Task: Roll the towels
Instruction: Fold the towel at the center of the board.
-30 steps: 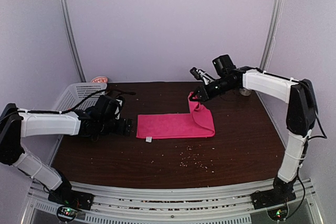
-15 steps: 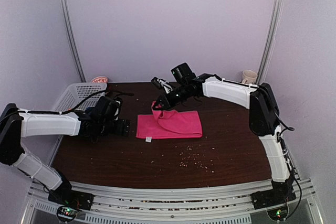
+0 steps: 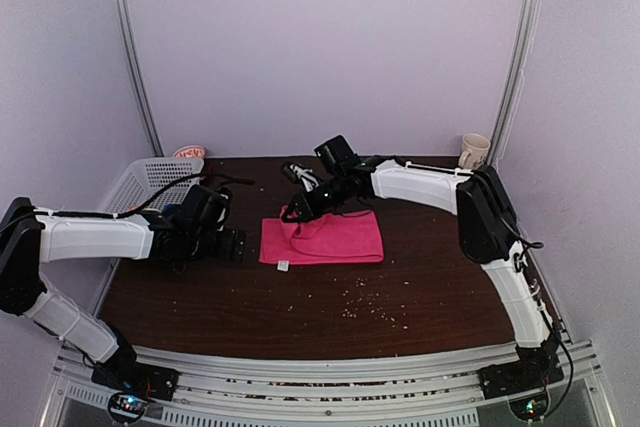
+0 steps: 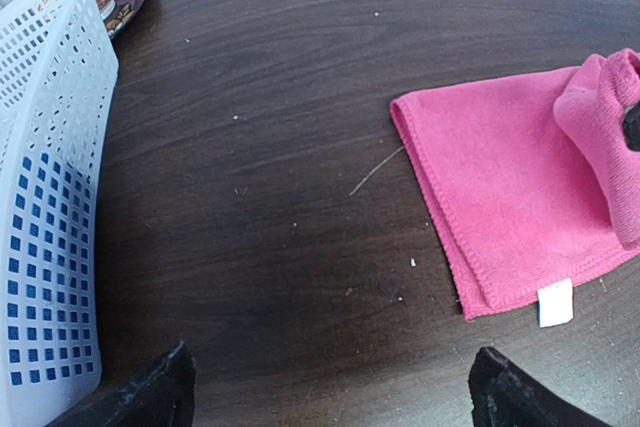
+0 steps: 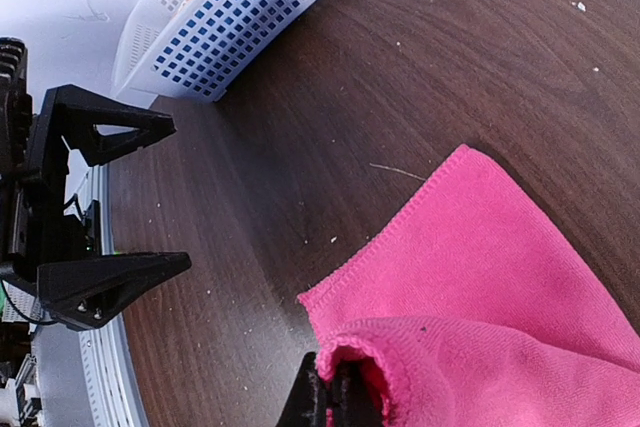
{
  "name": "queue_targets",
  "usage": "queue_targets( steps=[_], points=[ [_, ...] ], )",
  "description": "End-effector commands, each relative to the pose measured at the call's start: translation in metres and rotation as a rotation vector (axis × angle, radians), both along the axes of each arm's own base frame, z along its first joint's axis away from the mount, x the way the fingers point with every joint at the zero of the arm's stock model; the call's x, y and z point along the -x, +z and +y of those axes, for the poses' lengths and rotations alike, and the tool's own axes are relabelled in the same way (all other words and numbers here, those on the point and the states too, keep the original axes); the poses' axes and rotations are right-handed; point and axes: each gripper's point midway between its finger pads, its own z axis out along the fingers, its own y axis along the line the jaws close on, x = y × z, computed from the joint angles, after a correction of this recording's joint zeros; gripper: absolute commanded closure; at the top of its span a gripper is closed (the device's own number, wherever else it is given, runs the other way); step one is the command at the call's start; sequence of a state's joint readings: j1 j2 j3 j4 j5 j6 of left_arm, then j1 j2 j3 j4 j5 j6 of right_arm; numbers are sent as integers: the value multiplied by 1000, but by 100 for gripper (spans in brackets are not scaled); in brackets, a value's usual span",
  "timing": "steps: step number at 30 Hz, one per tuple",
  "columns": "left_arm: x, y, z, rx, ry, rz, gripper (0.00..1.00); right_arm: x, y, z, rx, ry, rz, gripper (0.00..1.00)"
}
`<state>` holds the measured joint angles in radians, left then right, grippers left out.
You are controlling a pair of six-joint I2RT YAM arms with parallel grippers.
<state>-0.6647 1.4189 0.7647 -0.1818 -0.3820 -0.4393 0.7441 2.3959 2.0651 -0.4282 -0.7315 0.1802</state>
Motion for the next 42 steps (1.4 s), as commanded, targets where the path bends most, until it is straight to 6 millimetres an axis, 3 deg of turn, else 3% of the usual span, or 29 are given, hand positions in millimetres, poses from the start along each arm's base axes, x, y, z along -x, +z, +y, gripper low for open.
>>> queue_targets(
  steps=[1, 12, 16, 18, 22, 26, 29, 32, 35, 38, 42],
  points=[
    [-4, 6, -4, 25, 8, -22, 2, -8, 17, 16, -46, -10, -62, 100],
    [-5, 7, -4, 23, 7, -22, 2, -2, -2, 30, -45, 9, -42, 100],
    [-6, 5, -6, 21, 5, -18, 2, 7, -9, 37, -47, 32, -29, 91],
    [-7, 5, -6, 21, 5, -19, 2, 11, -11, 41, -54, 49, -17, 81],
    [-11, 5, -10, 27, 1, -25, 2, 17, 12, 45, -92, 99, -24, 59],
    [-19, 6, -15, 51, -15, -34, 2, 14, 57, 36, -128, 117, -99, 47],
    [-29, 17, -26, 54, -70, -73, 2, 3, 87, 14, -127, 97, -155, 42],
    [-37, 35, -49, 46, -225, -151, 2, -5, 98, -22, -78, 90, -205, 40],
    [-40, 46, -71, 7, -382, -209, 2, -8, 99, -65, 0, 79, -245, 38],
    [-34, 51, -93, -56, -534, -274, 2, -9, 88, -109, 54, 43, -228, 37],
    [-31, 41, -108, -145, -648, -306, 2, -16, 74, -163, 89, -43, -215, 35]
  ],
)
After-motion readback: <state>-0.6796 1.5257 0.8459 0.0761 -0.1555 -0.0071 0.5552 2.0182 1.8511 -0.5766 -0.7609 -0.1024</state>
